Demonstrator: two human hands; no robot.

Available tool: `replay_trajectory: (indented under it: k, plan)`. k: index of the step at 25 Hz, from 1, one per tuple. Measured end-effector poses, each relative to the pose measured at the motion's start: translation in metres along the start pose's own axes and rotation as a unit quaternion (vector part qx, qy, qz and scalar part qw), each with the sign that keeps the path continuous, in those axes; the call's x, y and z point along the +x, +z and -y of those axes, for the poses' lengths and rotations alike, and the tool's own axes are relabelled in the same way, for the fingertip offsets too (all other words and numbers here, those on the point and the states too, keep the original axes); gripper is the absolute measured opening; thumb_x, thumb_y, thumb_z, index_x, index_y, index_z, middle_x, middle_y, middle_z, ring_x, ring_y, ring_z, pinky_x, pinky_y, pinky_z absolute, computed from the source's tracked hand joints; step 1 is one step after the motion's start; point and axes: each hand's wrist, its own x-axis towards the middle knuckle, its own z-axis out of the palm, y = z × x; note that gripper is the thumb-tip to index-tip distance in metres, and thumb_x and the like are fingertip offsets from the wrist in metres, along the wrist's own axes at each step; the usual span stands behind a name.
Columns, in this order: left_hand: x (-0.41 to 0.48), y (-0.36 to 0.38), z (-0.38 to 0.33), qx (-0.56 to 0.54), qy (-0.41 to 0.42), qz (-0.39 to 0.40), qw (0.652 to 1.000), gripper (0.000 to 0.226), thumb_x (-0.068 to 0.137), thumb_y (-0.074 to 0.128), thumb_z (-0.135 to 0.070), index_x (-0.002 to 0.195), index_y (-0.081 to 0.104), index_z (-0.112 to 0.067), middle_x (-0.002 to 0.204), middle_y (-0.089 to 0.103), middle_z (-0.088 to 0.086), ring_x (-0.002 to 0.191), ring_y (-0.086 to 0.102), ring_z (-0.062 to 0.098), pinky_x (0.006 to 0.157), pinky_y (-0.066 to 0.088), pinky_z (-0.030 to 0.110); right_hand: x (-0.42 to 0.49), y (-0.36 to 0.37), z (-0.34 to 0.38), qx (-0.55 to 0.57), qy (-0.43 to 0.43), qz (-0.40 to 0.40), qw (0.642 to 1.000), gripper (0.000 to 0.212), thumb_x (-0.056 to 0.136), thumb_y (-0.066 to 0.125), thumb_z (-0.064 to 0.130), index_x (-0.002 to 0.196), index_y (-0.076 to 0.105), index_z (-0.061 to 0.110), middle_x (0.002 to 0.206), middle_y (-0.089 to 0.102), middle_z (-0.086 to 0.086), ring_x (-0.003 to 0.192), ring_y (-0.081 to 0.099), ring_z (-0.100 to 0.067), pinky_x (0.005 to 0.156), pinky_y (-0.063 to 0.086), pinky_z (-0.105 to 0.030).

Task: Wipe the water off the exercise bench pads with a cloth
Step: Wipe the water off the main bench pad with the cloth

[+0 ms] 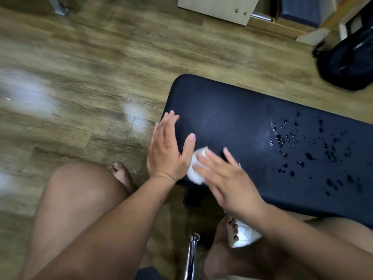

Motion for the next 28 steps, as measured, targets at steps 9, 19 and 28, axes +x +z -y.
replay_trajectory:
  k: [9, 19, 28]
  plan:
    - [-0.002, 0.004, 0.001, 0.033, 0.006, 0.005, 0.999, 0.061, 0.09, 0.044, -0.044, 0.136, 0.046, -0.004, 0.146, 0.049, 0.012, 0.143, 0.035, 0.026, 0.117, 0.027, 0.051, 0.156, -0.017, -0.141, 0.014, 0.116, -0.003, 0.993, 0.039, 0.097, 0.048, 0.013, 0.135, 0.053, 0.02, 0.146, 0.046, -0.006, 0.139, 0.038, -0.021, 0.117, 0.009, -0.053]
    - [-0.004, 0.007, 0.003, 0.046, 0.016, 0.0, 0.999, 0.062, 0.089, 0.043, -0.046, 0.133, 0.048, -0.001, 0.144, 0.051, 0.014, 0.143, 0.036, 0.028, 0.118, 0.026, 0.05, -0.009, 0.017, 0.031, 0.047, 0.137, -0.085, 0.986, 0.045, 0.089, 0.055, 0.009, 0.132, 0.054, 0.023, 0.142, 0.051, 0.003, 0.137, 0.04, -0.018, 0.114, 0.021, -0.056]
    - [-0.045, 0.019, -0.051, 0.157, 0.219, 0.183, 0.945, 0.065, 0.093, 0.034, -0.047, 0.145, 0.037, -0.008, 0.158, 0.03, 0.015, 0.15, 0.019, 0.029, 0.122, 0.001, 0.052, -0.113, 0.003, -0.007, -0.014, 0.338, -0.084, 0.937, 0.051, 0.084, 0.064, 0.003, 0.132, 0.056, 0.019, 0.141, 0.052, -0.002, 0.136, 0.042, -0.019, 0.115, 0.017, -0.054]
